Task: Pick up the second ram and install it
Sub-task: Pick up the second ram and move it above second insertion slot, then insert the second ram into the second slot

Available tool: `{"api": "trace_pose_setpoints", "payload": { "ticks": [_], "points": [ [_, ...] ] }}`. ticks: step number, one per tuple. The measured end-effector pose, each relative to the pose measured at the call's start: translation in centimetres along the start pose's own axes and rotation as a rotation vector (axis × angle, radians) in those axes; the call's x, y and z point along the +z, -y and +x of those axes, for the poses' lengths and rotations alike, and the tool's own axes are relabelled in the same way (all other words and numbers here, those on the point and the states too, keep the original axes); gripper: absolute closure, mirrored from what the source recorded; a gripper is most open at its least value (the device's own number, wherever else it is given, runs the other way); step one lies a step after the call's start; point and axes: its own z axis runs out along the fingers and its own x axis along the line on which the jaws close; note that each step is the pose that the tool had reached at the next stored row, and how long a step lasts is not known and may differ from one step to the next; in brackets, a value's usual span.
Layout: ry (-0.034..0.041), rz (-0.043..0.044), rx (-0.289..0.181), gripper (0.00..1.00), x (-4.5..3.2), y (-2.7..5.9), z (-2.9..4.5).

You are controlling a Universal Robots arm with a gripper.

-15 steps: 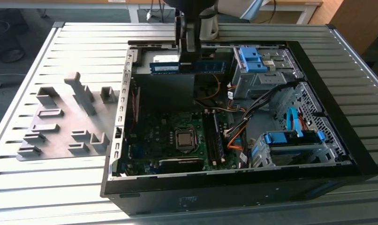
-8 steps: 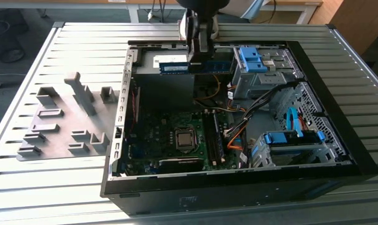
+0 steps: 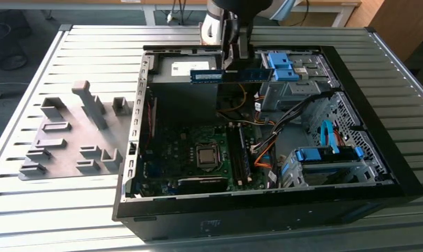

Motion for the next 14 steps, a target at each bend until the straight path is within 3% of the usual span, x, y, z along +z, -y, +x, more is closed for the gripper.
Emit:
{"api": "trace_pose_setpoints", "payload": {
  "ticks": [3, 14],
  "points": [
    [-0.0001, 0.0, 0.0, 0.86, 0.01, 0.37, 0.0],
    [0.0, 0.0001, 0.0, 0.86, 0.01, 0.39, 0.0]
  ]
}}
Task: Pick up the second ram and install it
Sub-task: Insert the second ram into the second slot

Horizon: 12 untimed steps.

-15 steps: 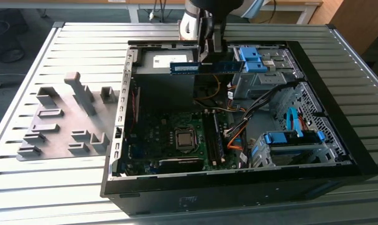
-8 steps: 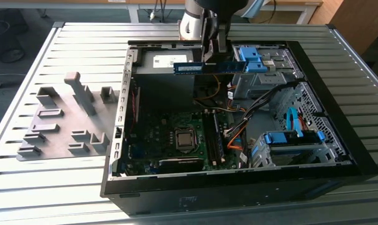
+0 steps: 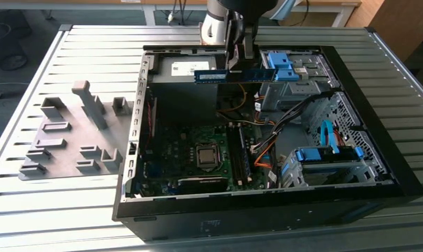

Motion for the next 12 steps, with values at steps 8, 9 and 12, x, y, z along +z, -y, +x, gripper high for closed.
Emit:
{"api": "trace_pose_setpoints", "payload": {
  "ticks": [8, 9, 12],
  "points": [
    [0.0007, 0.0008, 0.052, 0.86, 0.01, 0.01, 0.0],
    [0.0012, 0.001, 0.069, 0.86, 0.03, 0.01, 0.0],
    [0.0021, 0.0018, 0.117, 0.86, 0.06, 0.0, 0.0]
  ]
}}
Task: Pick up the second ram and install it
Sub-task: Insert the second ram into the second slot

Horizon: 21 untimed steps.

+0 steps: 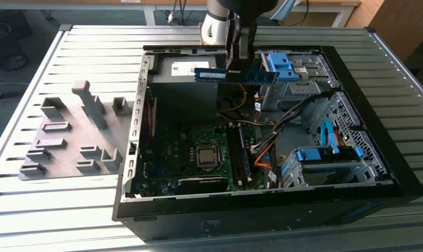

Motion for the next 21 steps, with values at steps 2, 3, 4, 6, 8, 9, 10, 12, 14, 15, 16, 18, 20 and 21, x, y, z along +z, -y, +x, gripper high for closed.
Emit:
{"api": "trace_pose_setpoints", "payload": {
  "ticks": [2, 3, 4, 6, 8, 9, 10, 12, 14, 15, 16, 18, 20, 21],
  "points": [
    [0.0007, 0.0006, 0.033, 0.86, 0.04, 0.0, 0.0],
    [0.0012, 0.0009, 0.052, 0.86, 0.06, 0.0, 0.0],
    [0.0015, 0.0012, 0.07, 0.86, 0.08, 0.0, 0.0],
    [0.0022, 0.0018, 0.106, 0.86, 0.13, 0.0, 0.0],
    [0.0029, 0.0024, 0.142, 0.86, 0.18, 0.0, 0.0],
    [0.0032, 0.0027, 0.16, 0.86, 0.21, 0.0, 0.0],
    [0.0035, 0.003, 0.179, 0.86, 0.23, 0.0, 0.0],
    [0.0042, 0.0036, 0.215, 0.86, 0.29, 0.01, 0.0],
    [0.0049, 0.0042, 0.252, 0.86, 0.35, 0.01, 0.01],
    [0.0053, 0.0045, 0.27, 0.86, 0.38, 0.01, 0.01],
    [0.0057, 0.0048, 0.288, 0.86, 0.41, 0.01, 0.01],
    [0.0063, 0.0054, 0.324, 0.86, 0.46, 0.01, 0.01],
    [0.007, 0.006, 0.361, 0.86, 0.51, 0.01, 0.01],
    [0.0074, 0.0063, 0.379, 0.86, 0.54, 0.01, 0.01]
  ]
}}
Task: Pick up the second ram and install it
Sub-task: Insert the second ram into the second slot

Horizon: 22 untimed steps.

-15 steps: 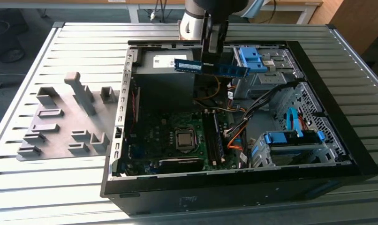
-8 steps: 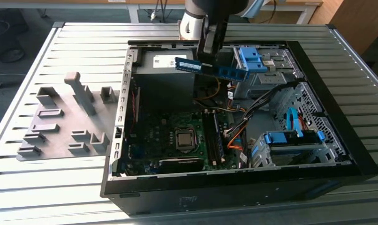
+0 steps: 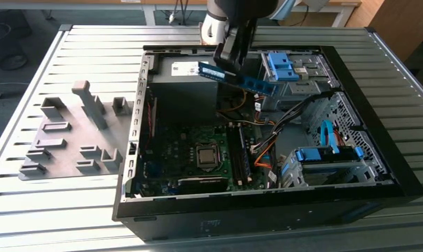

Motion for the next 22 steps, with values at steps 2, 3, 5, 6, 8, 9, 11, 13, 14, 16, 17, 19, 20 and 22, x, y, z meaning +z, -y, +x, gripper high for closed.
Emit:
{"api": "trace_pose_setpoints", "payload": {
  "ticks": [2, 3, 5, 6, 8, 9, 11, 13, 14, 16, 17, 19, 20, 22],
  "points": [
    [0.0006, 0.0006, 0.036, 0.86, 0.05, 0.0, 0.0],
    [0.001, 0.0009, 0.054, 0.86, 0.07, 0.0, 0.0],
    [0.0017, 0.0015, 0.091, 0.86, 0.12, 0.0, 0.0],
    [0.0021, 0.0018, 0.109, 0.86, 0.15, 0.0, 0.0],
    [0.0027, 0.0024, 0.145, 0.86, 0.19, 0.0, 0.0],
    [0.0031, 0.0027, 0.163, 0.86, 0.22, 0.0, 0.0],
    [0.0037, 0.0033, 0.199, 0.86, 0.26, 0.0, 0.0],
    [0.0044, 0.0039, 0.236, 0.86, 0.31, 0.01, 0.01],
    [0.0048, 0.0043, 0.254, 0.86, 0.33, 0.01, 0.01],
    [0.0055, 0.0048, 0.29, 0.86, 0.38, 0.01, 0.01],
    [0.0058, 0.0051, 0.308, 0.86, 0.41, 0.01, 0.01],
    [0.0065, 0.0057, 0.346, 0.86, 0.47, 0.01, 0.01],
    [0.0069, 0.0061, 0.364, 0.86, 0.49, 0.01, 0.01],
    [0.0075, 0.0067, 0.4, 0.86, 0.53, 0.01, 0.01]
  ]
}}
